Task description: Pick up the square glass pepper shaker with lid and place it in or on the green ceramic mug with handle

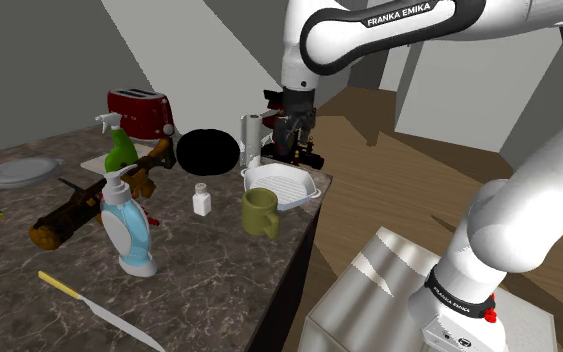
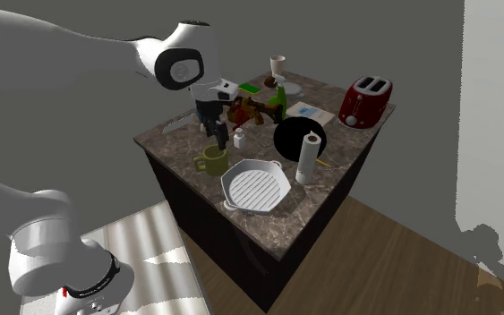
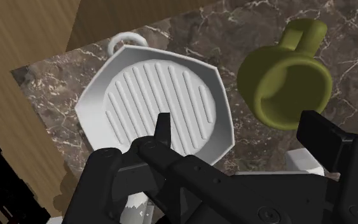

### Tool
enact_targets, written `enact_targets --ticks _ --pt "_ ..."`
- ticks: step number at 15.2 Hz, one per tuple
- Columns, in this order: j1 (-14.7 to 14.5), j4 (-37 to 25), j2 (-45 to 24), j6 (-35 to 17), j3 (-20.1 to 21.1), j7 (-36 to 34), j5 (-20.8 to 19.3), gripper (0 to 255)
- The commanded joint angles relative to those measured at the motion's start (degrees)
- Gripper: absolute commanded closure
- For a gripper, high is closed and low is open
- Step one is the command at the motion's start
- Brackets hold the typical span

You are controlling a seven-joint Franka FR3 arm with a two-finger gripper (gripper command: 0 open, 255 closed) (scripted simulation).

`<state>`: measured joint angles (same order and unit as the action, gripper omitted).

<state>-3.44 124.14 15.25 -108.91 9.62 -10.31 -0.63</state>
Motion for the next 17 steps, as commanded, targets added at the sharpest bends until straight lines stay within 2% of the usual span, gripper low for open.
enact_targets --ticks 1,9,17 --pt "-0.45 -2.86 -4.56 -1.67 1.17 -1.78 -0.13 0" --pt "-2.95 -15.63 -20.75 -4.75 4.41 -8.16 -2.22 0" --pt "-7.31 -33.92 -38.35 -3.68 5.57 -13.47 -5.65 0"
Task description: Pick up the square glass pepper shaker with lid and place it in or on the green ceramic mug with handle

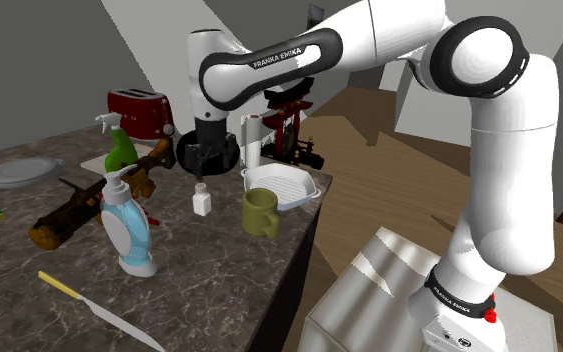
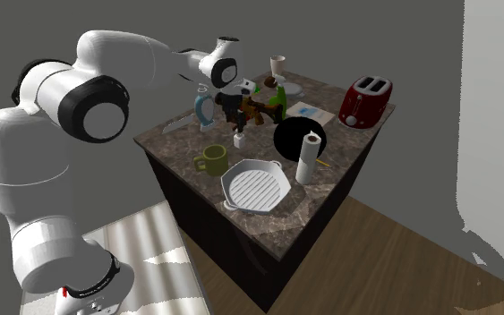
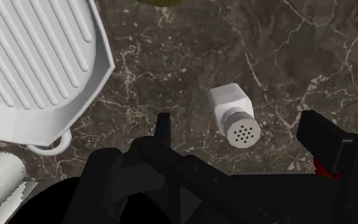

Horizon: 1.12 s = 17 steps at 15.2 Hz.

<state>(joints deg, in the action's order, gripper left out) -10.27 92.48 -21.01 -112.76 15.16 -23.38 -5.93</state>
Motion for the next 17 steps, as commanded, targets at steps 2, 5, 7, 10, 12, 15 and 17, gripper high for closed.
enact_targets --ticks 2,5,7,10,12,15,17 --pt "-1.64 -6.99 -5.99 1.02 0.02 -1.2 -1.02 0" --pt "-1.68 -5.59 -6.61 -0.98 -0.12 -1.34 -1.21 0" --pt "-1.69 -4.74 -7.08 -2.28 -0.2 -1.44 -1.37 0" --pt "-1.73 -3.74 -7.74 -3.93 -0.31 -1.58 -1.58 0" --pt "-1.73 -3.74 -7.74 -3.93 -0.31 -1.58 -1.58 0" --pt "-1.73 -3.74 -7.74 -3.93 -0.32 -1.58 -1.58 0" --pt "-1.73 -3.74 -7.74 -3.92 -0.31 -1.57 -1.58 0"
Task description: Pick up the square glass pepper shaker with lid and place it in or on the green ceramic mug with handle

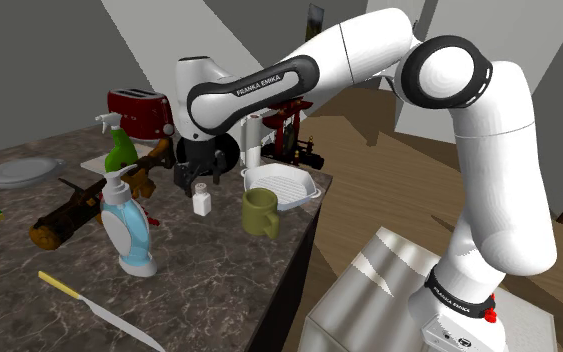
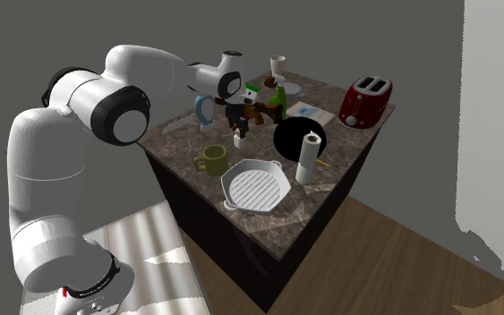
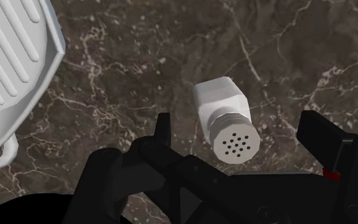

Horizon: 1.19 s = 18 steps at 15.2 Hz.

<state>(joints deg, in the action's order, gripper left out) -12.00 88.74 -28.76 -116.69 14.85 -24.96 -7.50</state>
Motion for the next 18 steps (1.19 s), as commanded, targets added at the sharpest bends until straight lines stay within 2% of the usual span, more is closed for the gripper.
enact_targets --ticks 1,10,18 --pt "0.0 0.0 0.0 0.0 0.0 0.0 0.0 255" --pt "0.0 0.0 0.0 -0.01 0.0 0.0 0.0 255" --pt "0.03 -3.5 1.81 5.24 0.32 0.38 0.59 255"
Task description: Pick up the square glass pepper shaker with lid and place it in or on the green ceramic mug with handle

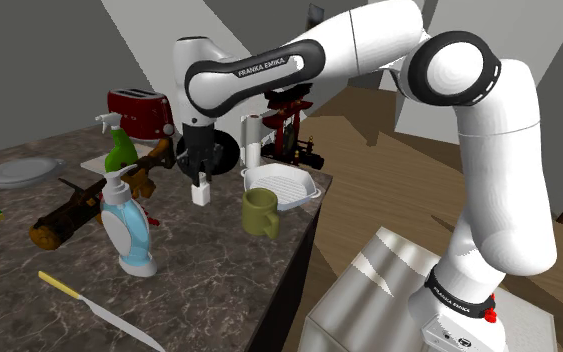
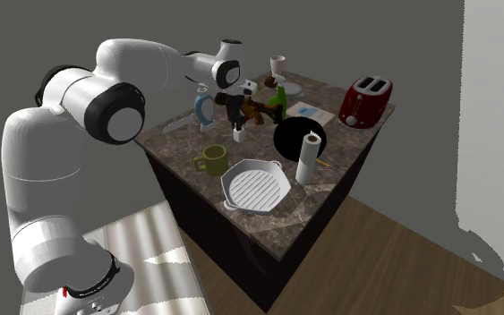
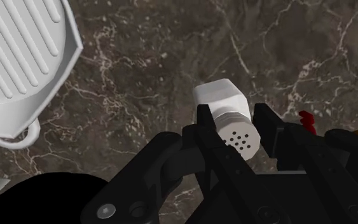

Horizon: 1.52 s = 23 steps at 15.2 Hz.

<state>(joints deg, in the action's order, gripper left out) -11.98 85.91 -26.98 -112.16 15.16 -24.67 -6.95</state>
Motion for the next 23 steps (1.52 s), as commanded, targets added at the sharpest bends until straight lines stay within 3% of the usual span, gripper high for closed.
enact_targets --ticks 1,23 --pt "0.0 -1.19 0.21 1.4 0.04 0.13 0.1 255" --pt "-1.11 -18.02 0.37 18.31 0.42 0.67 0.4 255"
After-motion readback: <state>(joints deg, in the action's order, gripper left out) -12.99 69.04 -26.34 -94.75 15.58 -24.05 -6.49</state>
